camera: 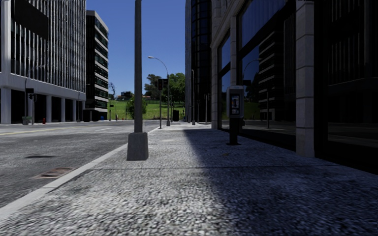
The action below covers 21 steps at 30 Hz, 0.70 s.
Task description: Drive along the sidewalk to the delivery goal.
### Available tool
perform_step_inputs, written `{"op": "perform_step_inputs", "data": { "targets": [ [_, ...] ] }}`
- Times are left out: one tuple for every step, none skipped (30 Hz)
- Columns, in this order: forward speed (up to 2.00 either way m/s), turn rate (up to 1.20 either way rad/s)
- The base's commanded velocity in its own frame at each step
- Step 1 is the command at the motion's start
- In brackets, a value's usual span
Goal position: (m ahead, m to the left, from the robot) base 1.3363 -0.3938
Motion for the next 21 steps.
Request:
{"op": "perform_step_inputs", "data": {
  "targets": [
    [2.0, 0.0],
    [2.0, 0.0],
    [2.0, 0.0],
    [2.0, 0.0],
    [2.0, 0.0],
    [2.0, 0.0],
    [2.0, 0.0],
    [2.0, 0.0],
    [2.0, 0.0],
    [2.0, 0.0],
    [2.0, 0.0],
    [2.0, 0.0],
    [2.0, 0.0],
    [2.0, 0.0],
    [2.0, 0.0],
    [2.0, 0.0],
    [2.0, 0.0],
    [2.0, 0.0],
    [2.0, 0.0],
    [2.0, 0.0],
    [2.0, 0.0]
  ]
}}
